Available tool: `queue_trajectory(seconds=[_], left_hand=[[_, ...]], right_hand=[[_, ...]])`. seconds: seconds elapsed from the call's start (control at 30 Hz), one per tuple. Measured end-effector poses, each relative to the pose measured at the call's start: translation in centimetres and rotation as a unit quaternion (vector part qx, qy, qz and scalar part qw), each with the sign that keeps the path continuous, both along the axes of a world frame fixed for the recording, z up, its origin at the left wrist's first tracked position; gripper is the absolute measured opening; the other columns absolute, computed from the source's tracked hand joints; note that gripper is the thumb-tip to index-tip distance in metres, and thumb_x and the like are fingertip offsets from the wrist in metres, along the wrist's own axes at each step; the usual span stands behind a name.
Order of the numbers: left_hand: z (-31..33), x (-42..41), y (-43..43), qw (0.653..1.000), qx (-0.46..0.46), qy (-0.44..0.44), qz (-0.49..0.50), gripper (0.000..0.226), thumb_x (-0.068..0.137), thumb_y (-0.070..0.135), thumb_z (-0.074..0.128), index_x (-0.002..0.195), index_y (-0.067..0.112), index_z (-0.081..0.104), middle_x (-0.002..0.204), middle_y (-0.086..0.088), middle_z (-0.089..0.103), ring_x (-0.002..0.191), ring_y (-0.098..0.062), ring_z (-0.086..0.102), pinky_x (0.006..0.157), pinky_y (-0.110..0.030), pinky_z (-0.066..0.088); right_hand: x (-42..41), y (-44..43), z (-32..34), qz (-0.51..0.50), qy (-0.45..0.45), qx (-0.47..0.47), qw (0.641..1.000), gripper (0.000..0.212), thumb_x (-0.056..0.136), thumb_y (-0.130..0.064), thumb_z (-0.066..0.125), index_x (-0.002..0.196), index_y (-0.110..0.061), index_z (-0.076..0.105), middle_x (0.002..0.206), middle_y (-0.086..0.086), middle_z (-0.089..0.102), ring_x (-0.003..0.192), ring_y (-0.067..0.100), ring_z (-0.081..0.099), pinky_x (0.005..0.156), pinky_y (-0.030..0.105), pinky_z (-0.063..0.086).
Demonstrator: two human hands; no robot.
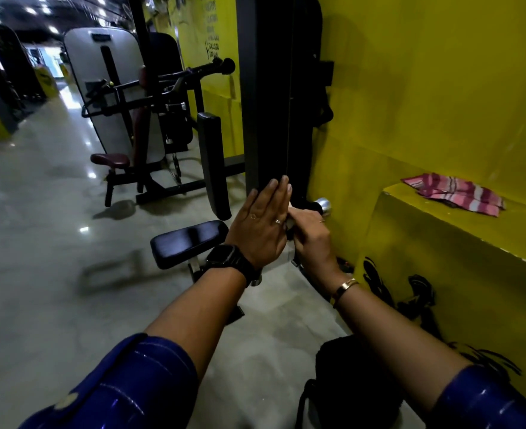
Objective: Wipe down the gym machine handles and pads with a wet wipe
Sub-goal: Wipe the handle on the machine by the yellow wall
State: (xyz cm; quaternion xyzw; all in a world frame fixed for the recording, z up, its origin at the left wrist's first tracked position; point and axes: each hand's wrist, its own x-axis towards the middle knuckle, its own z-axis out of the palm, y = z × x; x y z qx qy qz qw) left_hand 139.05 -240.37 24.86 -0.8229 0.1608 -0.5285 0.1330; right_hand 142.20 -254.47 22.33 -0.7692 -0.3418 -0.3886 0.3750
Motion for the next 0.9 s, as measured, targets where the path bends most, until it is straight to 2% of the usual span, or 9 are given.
queue_trajectory(seconds=[0.07, 0.17, 0.33, 0.47, 0.6, 0.67, 0.73, 0.8, 0.9], left_hand=[[0.0, -0.1, 0.0, 1.000, -0.004, 0.007, -0.001, 0.071, 0.093, 0.031, 0.035, 0.154, 0.005, 0.010, 0.163, -0.009, -0.003, 0.149, -0.020, -0.015, 0.122, -0.039, -0.003], [-0.2, -0.1, 0.0, 1.000, 0.003, 0.008, 0.007, 0.076, 0.093, 0.031, 0.034, 0.155, 0.006, -0.003, 0.163, -0.009, -0.014, 0.149, -0.022, -0.016, 0.122, -0.040, -0.001], [0.0, -0.2, 0.0, 1.000, 0.009, 0.014, 0.010, 0.074, 0.091, 0.033, 0.034, 0.154, 0.005, 0.005, 0.161, -0.011, 0.005, 0.149, -0.022, -0.018, 0.121, -0.040, -0.004], [-0.1, -0.2, 0.0, 1.000, 0.010, 0.010, 0.010, 0.076, 0.091, 0.032, 0.034, 0.154, 0.005, 0.002, 0.158, -0.012, 0.013, 0.149, -0.022, -0.018, 0.121, -0.040, -0.005], [-0.2, -0.1, 0.0, 1.000, 0.010, -0.005, 0.012, 0.078, 0.091, 0.031, 0.034, 0.155, 0.005, -0.004, 0.162, -0.009, -0.015, 0.149, -0.022, -0.016, 0.122, -0.039, -0.007], [-0.2, -0.1, 0.0, 1.000, 0.014, -0.001, 0.018, 0.079, 0.090, 0.033, 0.036, 0.155, 0.005, 0.000, 0.162, -0.010, -0.016, 0.149, -0.023, -0.016, 0.121, -0.040, -0.008], [-0.1, -0.1, -0.1, 1.000, 0.017, -0.003, 0.022, 0.074, 0.089, 0.033, 0.036, 0.152, 0.004, 0.012, 0.162, -0.012, 0.003, 0.149, -0.023, -0.016, 0.121, -0.040, -0.007], [0.1, -0.1, -0.1, 0.999, 0.020, -0.007, 0.027, 0.069, 0.090, 0.033, 0.035, 0.150, 0.003, 0.018, 0.157, -0.011, 0.017, 0.149, -0.023, -0.016, 0.122, -0.040, -0.007], [0.1, -0.1, -0.1, 0.999, 0.019, -0.002, 0.032, 0.070, 0.090, 0.034, 0.036, 0.150, 0.003, 0.019, 0.157, -0.011, 0.015, 0.149, -0.023, -0.018, 0.121, -0.040, -0.007]], right_hand=[[0.2, -0.3, -0.5, -0.010, 0.006, -0.032, 0.999, 0.049, 0.079, 0.016, 0.057, 0.126, 0.001, 0.058, 0.120, 0.014, 0.063, 0.114, 0.020, 0.049, 0.104, 0.019, 0.036], [0.6, -0.6, -0.5, -0.002, -0.003, -0.092, 0.996, 0.053, 0.082, 0.018, 0.054, 0.132, 0.000, 0.054, 0.134, 0.013, 0.056, 0.131, 0.020, 0.041, 0.112, 0.031, 0.033], [2.5, -3.4, 0.4, -0.057, -0.014, -0.117, 0.991, 0.044, 0.090, -0.002, 0.039, 0.127, -0.006, 0.060, 0.129, 0.014, 0.061, 0.122, 0.028, 0.056, 0.110, 0.038, 0.035], [2.1, -3.0, 0.2, -0.091, -0.008, -0.079, 0.993, 0.049, 0.084, 0.015, 0.050, 0.128, -0.004, 0.060, 0.131, 0.014, 0.059, 0.124, 0.028, 0.054, 0.110, 0.032, 0.035], [-0.7, -1.5, -1.7, -0.030, -0.048, -0.090, 0.994, 0.057, 0.082, 0.019, 0.055, 0.134, -0.003, 0.053, 0.142, 0.014, 0.048, 0.136, 0.022, 0.041, 0.109, 0.038, 0.039], [-0.5, -2.3, -2.7, -0.055, -0.043, -0.072, 0.995, 0.062, 0.079, 0.019, 0.052, 0.136, -0.005, 0.053, 0.145, 0.011, 0.046, 0.137, 0.020, 0.039, 0.108, 0.035, 0.040], [-0.5, -2.3, -3.8, -0.081, -0.001, -0.001, 0.997, 0.061, 0.080, 0.018, 0.048, 0.135, -0.007, 0.054, 0.143, 0.005, 0.047, 0.134, 0.017, 0.043, 0.106, 0.032, 0.041], [-1.7, -1.1, -3.9, -0.062, 0.106, 0.151, 0.981, 0.054, 0.084, 0.015, 0.049, 0.132, -0.010, 0.057, 0.137, -0.005, 0.051, 0.121, 0.006, 0.055, 0.097, 0.028, 0.048], [-3.1, 1.3, -2.6, -0.034, 0.332, 0.406, 0.851, 0.045, 0.092, 0.005, 0.047, 0.125, -0.022, 0.062, 0.124, -0.002, 0.064, 0.070, 0.003, 0.060, 0.058, 0.020, 0.049]])
